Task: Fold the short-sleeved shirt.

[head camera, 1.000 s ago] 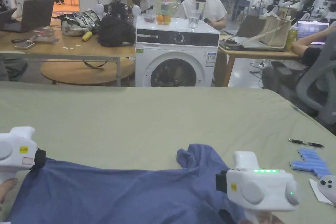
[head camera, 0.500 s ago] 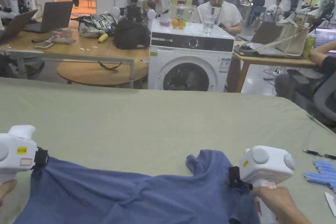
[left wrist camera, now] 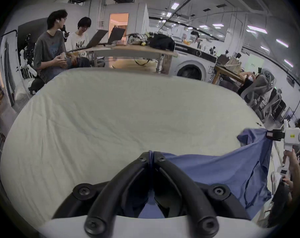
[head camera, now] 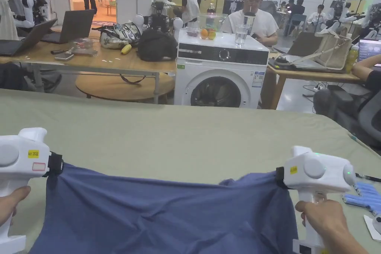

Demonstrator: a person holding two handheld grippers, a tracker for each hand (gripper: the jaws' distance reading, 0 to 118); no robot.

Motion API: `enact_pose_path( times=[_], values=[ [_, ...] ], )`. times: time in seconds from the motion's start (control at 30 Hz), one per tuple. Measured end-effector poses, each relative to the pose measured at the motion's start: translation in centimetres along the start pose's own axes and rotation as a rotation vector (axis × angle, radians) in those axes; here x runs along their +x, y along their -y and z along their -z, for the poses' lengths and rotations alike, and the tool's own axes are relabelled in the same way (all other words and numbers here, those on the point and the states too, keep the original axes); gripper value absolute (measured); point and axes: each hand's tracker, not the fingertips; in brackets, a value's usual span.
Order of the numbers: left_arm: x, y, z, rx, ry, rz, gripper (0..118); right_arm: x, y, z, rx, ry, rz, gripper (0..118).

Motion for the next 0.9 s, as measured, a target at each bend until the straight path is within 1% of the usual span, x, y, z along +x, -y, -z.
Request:
enact_pose_path(
  times=[0.03, 0.17, 0.33, 0.37, 0.47, 0.57, 0.7, 0.9],
  values=[
    [0.1, -0.4, -1.4, 0.026, 0.001, 0.003, 0, -0.1, -0.5, -1.7, 0.039, -0.008, -0.002, 0],
    [0.4, -2.0, -6.9, 0.119, -0.010, 0.026, 0, -0.9, -2.4, -7.7, 0.163, 0.000, -0.056, 0],
    [0.3, -4.5, -12.4, 0.206, -0.012, 0.031, 0, -2.1, -4.8, -13.1, 0.301, -0.006, -0.073, 0],
    [0.3, -5.3, -13.3, 0.212, -0.018, 0.038, 0, -2.4, -5.5, -14.0, 0.303, -0.006, -0.075, 0],
    [0.0, -7.6, -15.2, 0.256, -0.029, 0.042, 0, -3.7, -7.4, -16.3, 0.374, -0.016, -0.074, 0],
    [-0.1, -10.3, -16.5, 0.292, -0.034, 0.041, 0, -5.0, -10.0, -17.5, 0.429, -0.002, -0.088, 0],
    [-0.3, -14.2, -16.9, 0.322, -0.062, 0.059, 0, -6.5, -13.9, -18.2, 0.455, 0.002, -0.101, 0],
    [-0.6, -20.3, -16.2, 0.365, -0.089, 0.059, 0, -8.5, -19.9, -17.1, 0.494, 0.024, -0.100, 0]
  ],
)
